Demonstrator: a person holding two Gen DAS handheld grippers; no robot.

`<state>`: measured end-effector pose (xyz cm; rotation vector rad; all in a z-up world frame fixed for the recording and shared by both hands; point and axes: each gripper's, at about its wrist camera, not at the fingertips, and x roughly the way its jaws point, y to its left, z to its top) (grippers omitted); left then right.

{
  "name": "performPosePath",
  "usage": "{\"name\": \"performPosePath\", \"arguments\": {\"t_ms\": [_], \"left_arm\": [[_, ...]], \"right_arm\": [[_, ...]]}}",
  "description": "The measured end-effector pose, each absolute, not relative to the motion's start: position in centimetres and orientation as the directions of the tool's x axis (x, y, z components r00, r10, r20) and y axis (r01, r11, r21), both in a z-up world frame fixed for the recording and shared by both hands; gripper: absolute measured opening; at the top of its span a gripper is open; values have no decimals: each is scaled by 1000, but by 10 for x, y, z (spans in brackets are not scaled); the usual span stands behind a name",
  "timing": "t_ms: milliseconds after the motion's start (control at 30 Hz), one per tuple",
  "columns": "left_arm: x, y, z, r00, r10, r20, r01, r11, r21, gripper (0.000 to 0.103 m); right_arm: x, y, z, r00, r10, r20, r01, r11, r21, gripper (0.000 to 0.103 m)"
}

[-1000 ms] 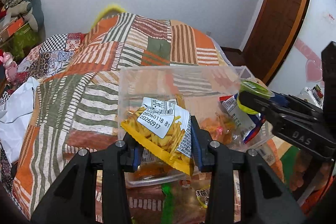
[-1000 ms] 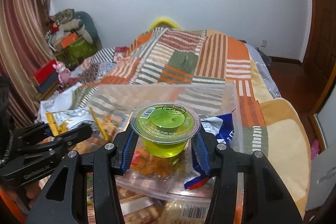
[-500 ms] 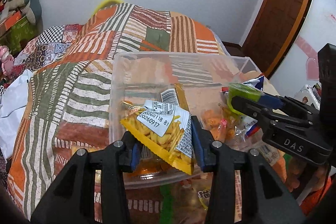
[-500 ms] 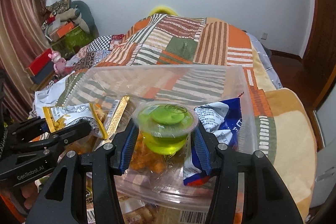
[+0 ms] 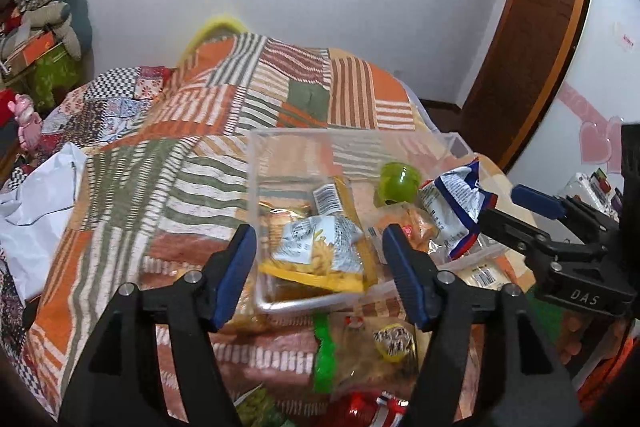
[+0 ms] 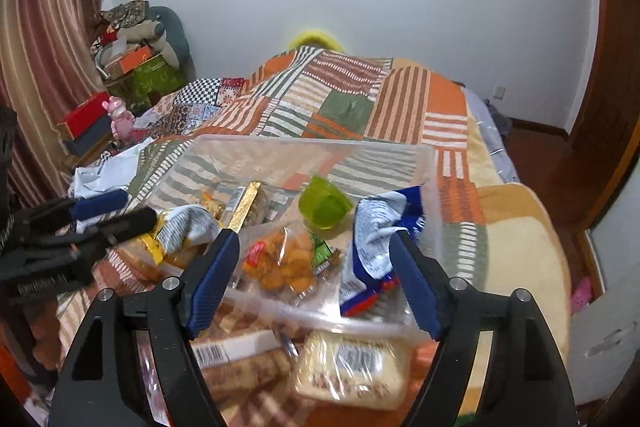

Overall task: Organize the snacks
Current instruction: 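Lower the fries bag and jelly cup into the clear box and release, then move both open tools back toward the remaining snacks, then grasp the boxed pastry with the left tool while the right tool grasps the square bread loaf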

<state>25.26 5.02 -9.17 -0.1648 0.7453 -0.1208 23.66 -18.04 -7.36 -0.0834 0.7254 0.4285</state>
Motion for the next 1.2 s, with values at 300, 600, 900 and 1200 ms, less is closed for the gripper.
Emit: {"name": "performPosePath", "arguments": {"t_ms": [300,600,900,1200], "left_arm": [[226,77,-96,715,-93,-693,4,992,-128,70],[223,111,-134,642,-85,-762,-53,987,-154,71],[245,120,-173,564,-131,-815,-46,981,-190,72],[263,108,-185,567,-137,-812,-11,985,-174,84]], "right_arm": [[214,-198,-76,670,352,-654,-403,912,78,81],[203,-211,-100,640,328,-695,-388,919,77,84],[208,-212,-134,565,308,-765,-370,924,98,85],[216,-202,-145,533,308,-788,-376,921,105,85]]}}
